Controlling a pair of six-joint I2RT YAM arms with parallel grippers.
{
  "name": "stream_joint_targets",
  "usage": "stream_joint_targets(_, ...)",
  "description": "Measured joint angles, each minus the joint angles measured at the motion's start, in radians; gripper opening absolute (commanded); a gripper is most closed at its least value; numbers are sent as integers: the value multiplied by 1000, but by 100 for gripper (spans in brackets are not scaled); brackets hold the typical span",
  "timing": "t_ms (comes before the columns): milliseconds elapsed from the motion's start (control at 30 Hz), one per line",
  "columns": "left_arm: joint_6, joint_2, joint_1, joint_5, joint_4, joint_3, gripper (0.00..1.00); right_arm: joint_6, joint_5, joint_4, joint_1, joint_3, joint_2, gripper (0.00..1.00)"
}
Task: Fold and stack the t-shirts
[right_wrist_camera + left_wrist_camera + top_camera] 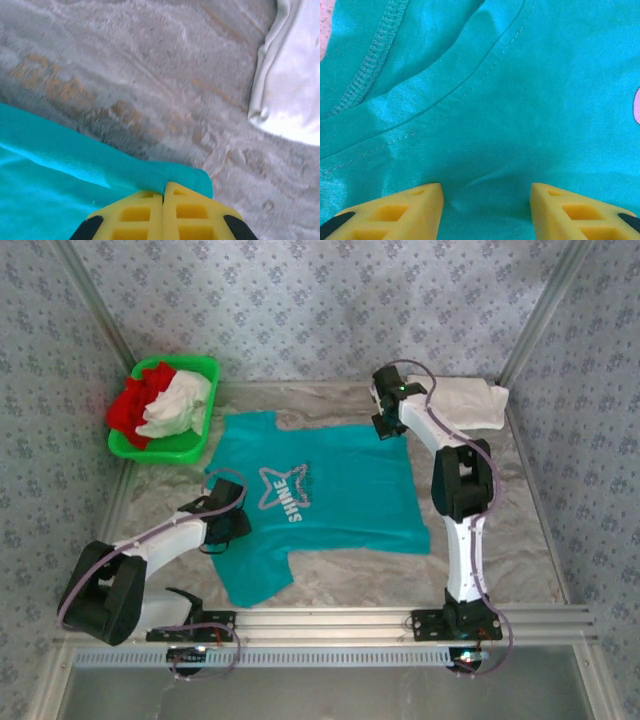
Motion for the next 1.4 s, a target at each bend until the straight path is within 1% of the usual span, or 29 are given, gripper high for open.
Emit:
stream_joint_targets(200,-1,-4,0,-3,-1,-2,52,-114,92,69,-1,135,99,2)
stream_joint_targets(233,-3,-4,0,-3,-2,-2,52,-131,108,73,-2,161,113,0)
stream_joint_targets(267,-4,-6,0,-4,-3,-2,53,-147,124,76,-3,190,128,6)
stream_joint_targets(300,-4,-10,0,-6,-6,-2,54,-158,135,77,-5,213,139,25)
stream_joint_targets(333,-4,-19,0,-12,-19,-2,54,-169,151,81,-6,233,148,15)
stream_joint_targets(367,-4,-30,1,-19,-34,-2,55,-180,166,85,-10,251,154,0)
stream_joint_targets(400,-3,-43,3,-29,-50,0,55,-185,175,85,-14,265,158,0)
stream_joint_targets(433,-3,-60,3,-39,-67,2,55,-194,184,87,-21,281,159,12)
stream_joint_targets(467,1,-85,4,-50,-86,8,56,-195,192,85,-27,299,161,37)
stream_joint_targets(500,5,-107,5,-59,-105,18,56,-194,200,82,-34,318,164,64)
stream_joint_targets(533,10,-130,5,-68,-121,34,57,-196,209,80,-43,344,165,99)
stream_joint_targets(567,17,-154,5,-77,-134,56,57,-196,216,80,-52,369,165,100)
stream_joint_targets(633,32,-185,5,-93,-144,105,60,-200,220,76,-65,416,165,98)
stream_joint_targets(700,53,-191,5,-105,-148,158,73,-201,224,56,-74,460,165,98)
stream_joint_targets(733,67,-185,5,-110,-146,189,76,-196,220,42,-77,474,162,92)
stream_joint_targets(767,83,-171,5,-111,-139,216,76,-185,204,26,-76,477,154,83)
stream_joint_targets(800,93,-153,10,-111,-131,238,76,-163,178,3,-76,477,147,74)
stream_joint_targets(833,107,-120,14,-105,-123,268,75,-130,135,-20,-74,465,132,62)
stream_joint_targets(867,119,-76,19,-100,-115,301,70,-93,86,-29,-74,428,106,38)
stream_joint_targets(900,134,-33,21,-91,-107,332,66,-56,34,-26,-75,370,72,10)
stream_joint_targets(933,148,23,25,-80,-94,368,55,-8,-35,-11,-75,272,16,0)
stream_joint_targets(967,161,75,31,-68,-77,397,38,34,-93,15,-76,168,-39,0)
stream_joint_targets(1000,169,117,35,-55,-58,418,33,76,-141,45,-77,71,-90,0)
stream_joint_targets(1033,172,160,39,-43,-39,437,32,127,-192,89,-78,-45,-148,0)
stream_joint_targets(1067,178,203,47,-31,-23,453,28,169,-228,126,-77,-132,-188,0)
stream_joint_targets(1133,186,279,71,-7,4,482,15,237,-274,174,-77,-245,-225,0)
stream_joint_targets(1167,187,325,89,11,16,502,10,265,-295,189,-77,-273,-224,0)
stream_joint_targets(1300,198,490,144,45,50,594,0,341,-360,233,-84,-317,-176,0)
stream_joint_targets(1400,210,609,153,56,56,690,0,392,-383,246,-104,-320,-138,0)
